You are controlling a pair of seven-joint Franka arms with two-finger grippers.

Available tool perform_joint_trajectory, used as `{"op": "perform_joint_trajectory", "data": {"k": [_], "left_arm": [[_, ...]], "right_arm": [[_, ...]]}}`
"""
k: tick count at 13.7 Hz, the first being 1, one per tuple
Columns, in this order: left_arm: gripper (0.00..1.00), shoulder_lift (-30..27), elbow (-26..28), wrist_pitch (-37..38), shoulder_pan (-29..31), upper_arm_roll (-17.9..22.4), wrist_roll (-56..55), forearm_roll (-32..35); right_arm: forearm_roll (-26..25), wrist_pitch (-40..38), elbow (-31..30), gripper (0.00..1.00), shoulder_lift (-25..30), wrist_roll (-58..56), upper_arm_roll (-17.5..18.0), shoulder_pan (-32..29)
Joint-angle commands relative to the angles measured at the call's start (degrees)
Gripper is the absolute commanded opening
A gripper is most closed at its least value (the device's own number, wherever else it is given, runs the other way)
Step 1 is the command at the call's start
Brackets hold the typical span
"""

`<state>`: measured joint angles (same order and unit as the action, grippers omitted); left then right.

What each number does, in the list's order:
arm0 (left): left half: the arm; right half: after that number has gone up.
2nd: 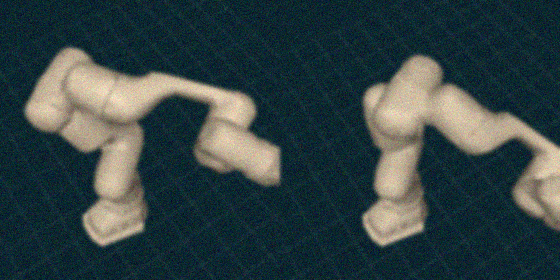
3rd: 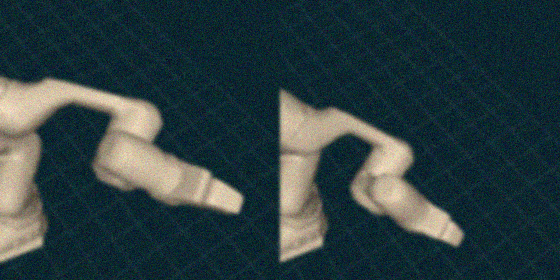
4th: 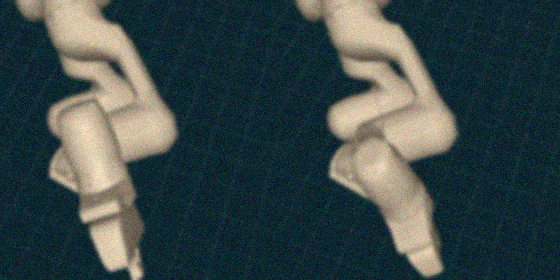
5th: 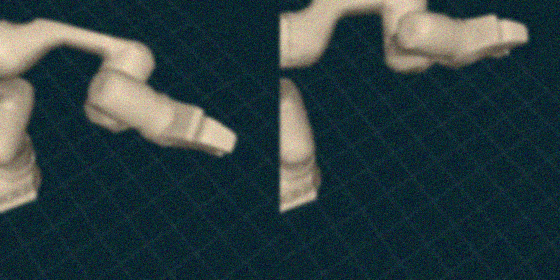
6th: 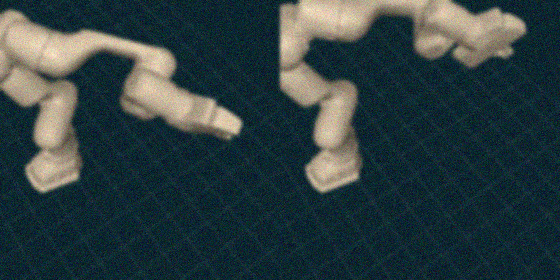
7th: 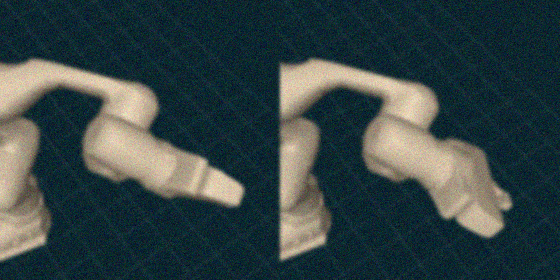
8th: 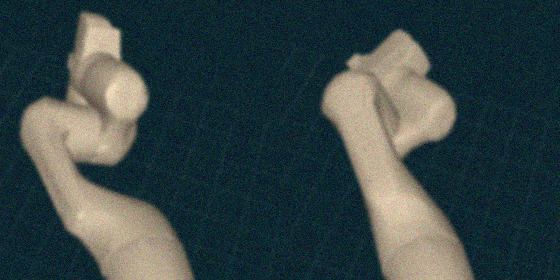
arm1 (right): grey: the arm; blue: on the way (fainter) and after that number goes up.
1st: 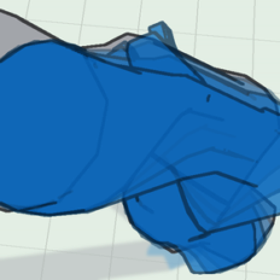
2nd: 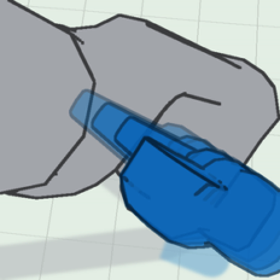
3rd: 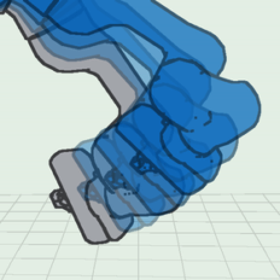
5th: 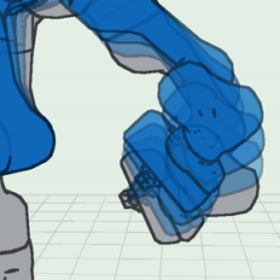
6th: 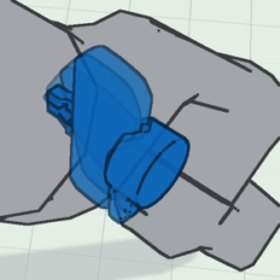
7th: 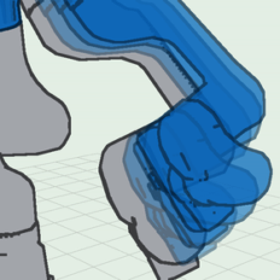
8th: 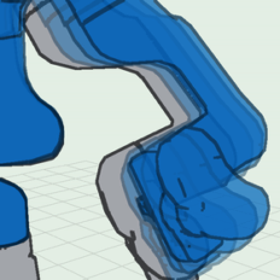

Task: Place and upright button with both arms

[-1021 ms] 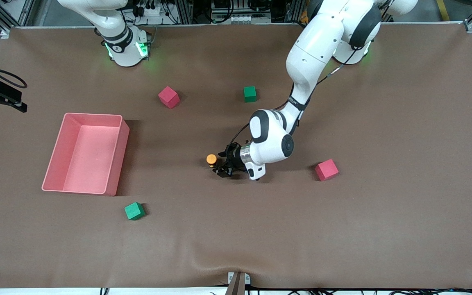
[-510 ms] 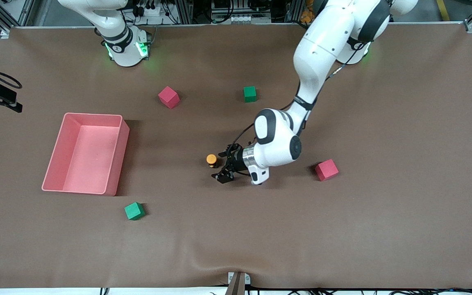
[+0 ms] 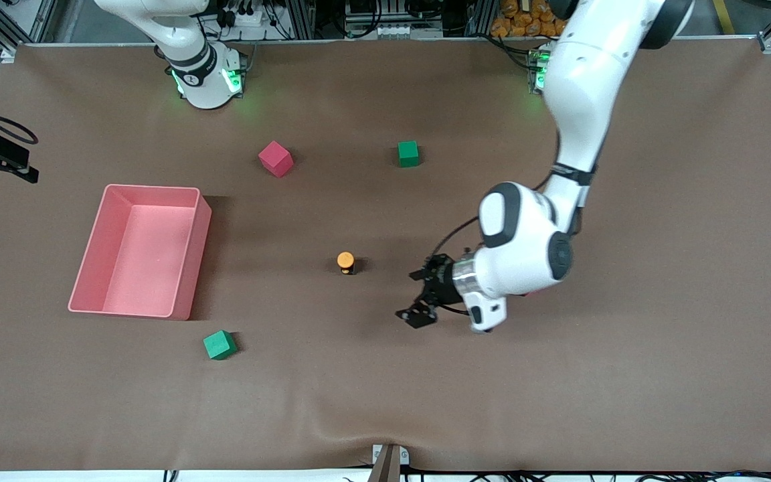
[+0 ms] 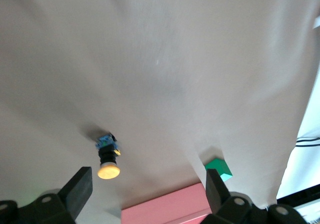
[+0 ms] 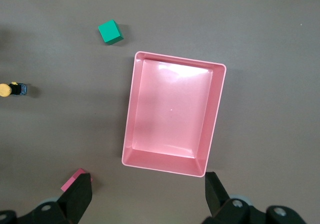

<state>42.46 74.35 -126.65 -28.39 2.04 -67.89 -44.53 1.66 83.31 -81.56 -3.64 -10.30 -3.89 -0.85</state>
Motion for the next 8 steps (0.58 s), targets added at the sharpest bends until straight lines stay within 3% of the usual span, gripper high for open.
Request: {"op": "perform_joint_trajectory", "data": {"k": [1,8], "left_arm": [[1.00,-4.5,1.4,2.7,1.4,-0.3,-0.7,6.4],[1.00,-10.5,1.1,10.2,5.4,-0.3,3.5,21.9]], "right_arm": [[0.3,-1.0,1.1,1.00,-0.3,-0.2,0.8,-1.0],[0.3,-1.0,1.1,1.00,-0.3,-0.2,0.7,-1.1]]}}
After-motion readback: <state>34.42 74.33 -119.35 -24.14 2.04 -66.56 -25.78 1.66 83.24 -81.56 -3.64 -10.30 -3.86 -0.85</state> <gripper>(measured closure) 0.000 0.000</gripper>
